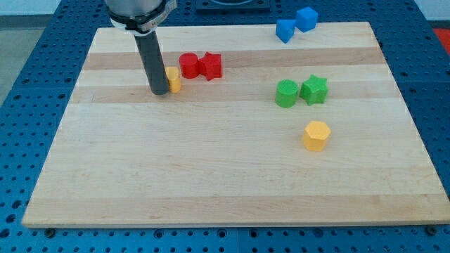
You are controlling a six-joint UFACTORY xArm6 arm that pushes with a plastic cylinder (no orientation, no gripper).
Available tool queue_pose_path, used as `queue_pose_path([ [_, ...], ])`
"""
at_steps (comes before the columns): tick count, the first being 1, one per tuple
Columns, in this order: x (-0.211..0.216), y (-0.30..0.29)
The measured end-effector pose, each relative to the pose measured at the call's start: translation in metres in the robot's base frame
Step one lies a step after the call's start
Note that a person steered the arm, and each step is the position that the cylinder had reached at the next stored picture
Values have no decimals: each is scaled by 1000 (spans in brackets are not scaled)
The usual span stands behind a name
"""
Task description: Place the yellow hexagon below green circle
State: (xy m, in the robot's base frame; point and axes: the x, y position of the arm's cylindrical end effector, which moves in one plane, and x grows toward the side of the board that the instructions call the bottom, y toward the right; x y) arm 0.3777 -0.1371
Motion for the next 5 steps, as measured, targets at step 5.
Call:
queue_pose_path([
  [5, 48, 27],
])
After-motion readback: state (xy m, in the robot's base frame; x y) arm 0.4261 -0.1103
